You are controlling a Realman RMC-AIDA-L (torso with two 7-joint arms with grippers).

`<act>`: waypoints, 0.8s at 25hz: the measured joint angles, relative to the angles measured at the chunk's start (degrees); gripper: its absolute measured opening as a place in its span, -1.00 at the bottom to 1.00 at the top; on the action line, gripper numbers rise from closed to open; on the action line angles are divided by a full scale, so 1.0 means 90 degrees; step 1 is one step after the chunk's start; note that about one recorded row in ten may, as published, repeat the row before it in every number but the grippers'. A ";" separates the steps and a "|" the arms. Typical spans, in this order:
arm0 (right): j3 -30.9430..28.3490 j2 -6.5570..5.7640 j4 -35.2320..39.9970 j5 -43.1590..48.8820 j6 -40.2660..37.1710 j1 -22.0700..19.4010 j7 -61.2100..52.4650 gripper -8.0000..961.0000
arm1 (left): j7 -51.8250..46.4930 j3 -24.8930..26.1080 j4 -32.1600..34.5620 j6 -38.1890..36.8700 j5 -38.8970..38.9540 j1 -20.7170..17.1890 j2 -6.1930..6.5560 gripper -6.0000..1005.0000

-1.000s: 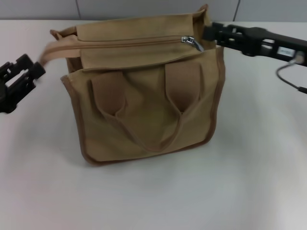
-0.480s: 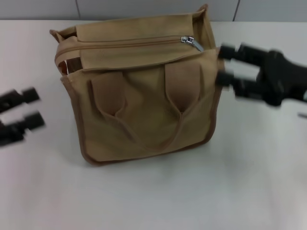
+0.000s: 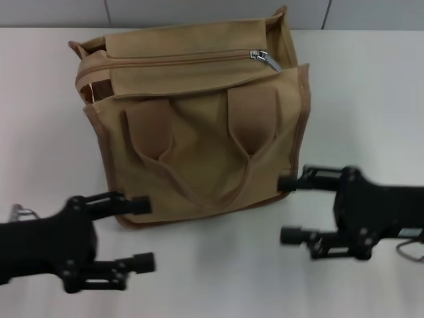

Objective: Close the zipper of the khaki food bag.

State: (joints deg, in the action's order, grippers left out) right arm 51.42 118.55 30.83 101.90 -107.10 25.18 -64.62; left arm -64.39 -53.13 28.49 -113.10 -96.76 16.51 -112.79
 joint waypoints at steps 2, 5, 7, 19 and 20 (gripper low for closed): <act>0.0000 0.0040 -0.0182 0.0269 0.0118 0.0068 0.0127 0.55 | 0.0113 -0.0044 -0.0067 0.0090 0.0000 0.0008 -0.0044 0.66; 0.0005 0.0061 -0.0480 0.0516 0.0368 0.0140 0.0325 0.55 | 0.0308 -0.0104 -0.0465 0.0611 -0.0171 0.0154 -0.0140 0.66; 0.0008 0.0063 -0.0660 0.0567 0.0499 0.0175 0.0446 0.55 | 0.0309 -0.0111 -0.0703 0.0886 -0.0495 0.0310 -0.0178 0.66; 0.0087 0.0070 -0.0883 0.0650 0.0746 0.0210 0.0600 0.55 | 0.0284 -0.0082 -0.0769 0.0976 -0.0772 0.0439 -0.0235 0.66; 0.0087 0.0070 -0.0883 0.0650 0.0746 0.0210 0.0600 0.55 | 0.0282 -0.0076 -0.0769 0.0973 -0.0773 0.0443 -0.0235 0.66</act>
State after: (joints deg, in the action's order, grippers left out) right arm 52.21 119.18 22.88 107.75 -100.39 27.07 -59.22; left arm -61.85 -53.82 21.56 -104.35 -103.72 20.50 -114.90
